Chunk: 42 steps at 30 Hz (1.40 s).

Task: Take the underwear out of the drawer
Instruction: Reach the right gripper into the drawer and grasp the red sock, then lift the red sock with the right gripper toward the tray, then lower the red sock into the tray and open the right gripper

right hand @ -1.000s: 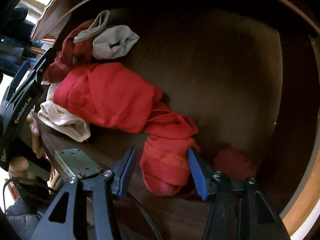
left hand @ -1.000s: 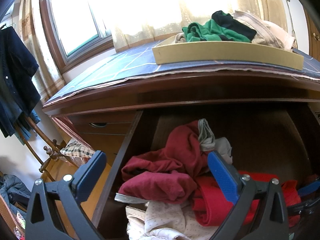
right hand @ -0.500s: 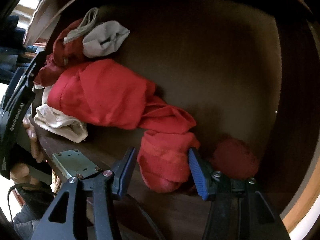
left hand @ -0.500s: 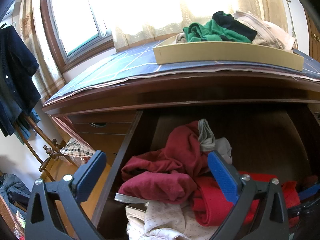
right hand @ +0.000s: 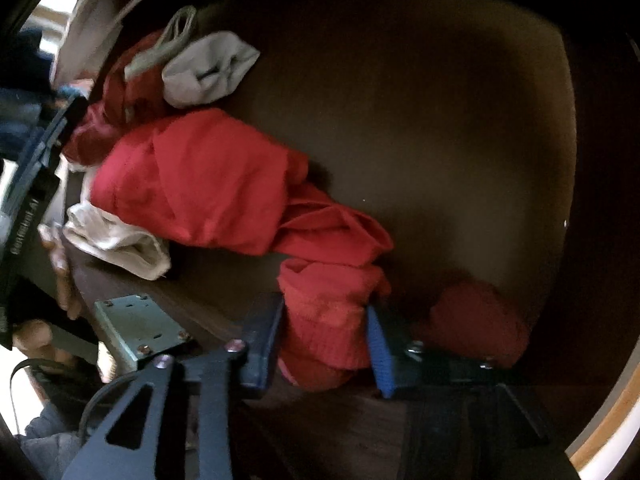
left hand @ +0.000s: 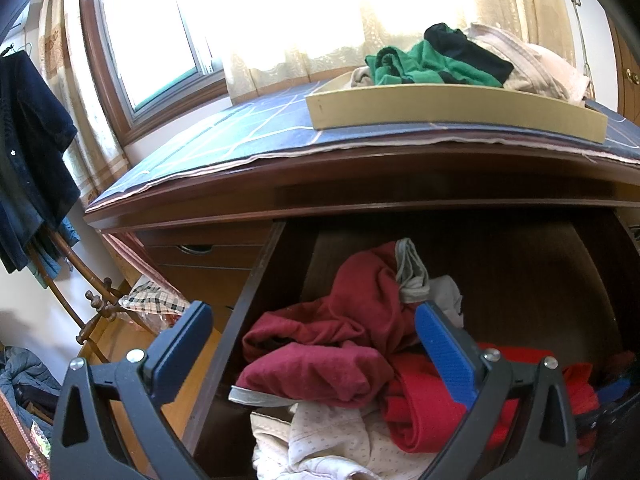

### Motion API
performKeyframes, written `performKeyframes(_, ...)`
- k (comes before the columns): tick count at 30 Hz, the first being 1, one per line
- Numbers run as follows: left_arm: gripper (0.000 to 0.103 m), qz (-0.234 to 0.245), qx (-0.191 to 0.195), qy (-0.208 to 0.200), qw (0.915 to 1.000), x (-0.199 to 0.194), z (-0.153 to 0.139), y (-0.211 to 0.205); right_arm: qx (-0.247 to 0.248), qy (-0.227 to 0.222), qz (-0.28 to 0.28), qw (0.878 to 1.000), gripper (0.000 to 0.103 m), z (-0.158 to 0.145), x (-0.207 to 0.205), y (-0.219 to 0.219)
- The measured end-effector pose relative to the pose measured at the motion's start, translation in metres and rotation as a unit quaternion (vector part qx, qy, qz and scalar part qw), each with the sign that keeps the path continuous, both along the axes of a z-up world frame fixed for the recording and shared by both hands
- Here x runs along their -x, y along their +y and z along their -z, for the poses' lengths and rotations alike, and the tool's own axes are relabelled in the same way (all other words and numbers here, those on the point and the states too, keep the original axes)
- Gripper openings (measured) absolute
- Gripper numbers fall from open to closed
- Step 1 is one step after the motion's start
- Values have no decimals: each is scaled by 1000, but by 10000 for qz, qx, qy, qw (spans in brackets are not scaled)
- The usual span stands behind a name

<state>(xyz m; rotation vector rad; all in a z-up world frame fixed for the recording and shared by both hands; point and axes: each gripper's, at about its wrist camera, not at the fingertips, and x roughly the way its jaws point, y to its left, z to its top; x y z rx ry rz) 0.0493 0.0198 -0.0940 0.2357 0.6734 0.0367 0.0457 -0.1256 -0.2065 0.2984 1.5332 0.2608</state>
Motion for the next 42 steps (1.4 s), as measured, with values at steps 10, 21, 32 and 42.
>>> performKeyframes(10,103,-3,-28,10,10000,0,1,-1,-393,-814,603,9941,33,-54,22,-33)
performKeyframes(21,103,8,-25,13,10000,-2,3,-5,-575,-2820,878,9537,33,-193,12,-58)
performKeyframes(32,103,36,-20,34,10000,-2,3,-6,303,-4152,1590,8952,33,-277,-88,-95)
performKeyframes(42,103,69,94,115,9999,-3,3,-2,1127,-3811,2083,8937,33,-257,-181,-115)
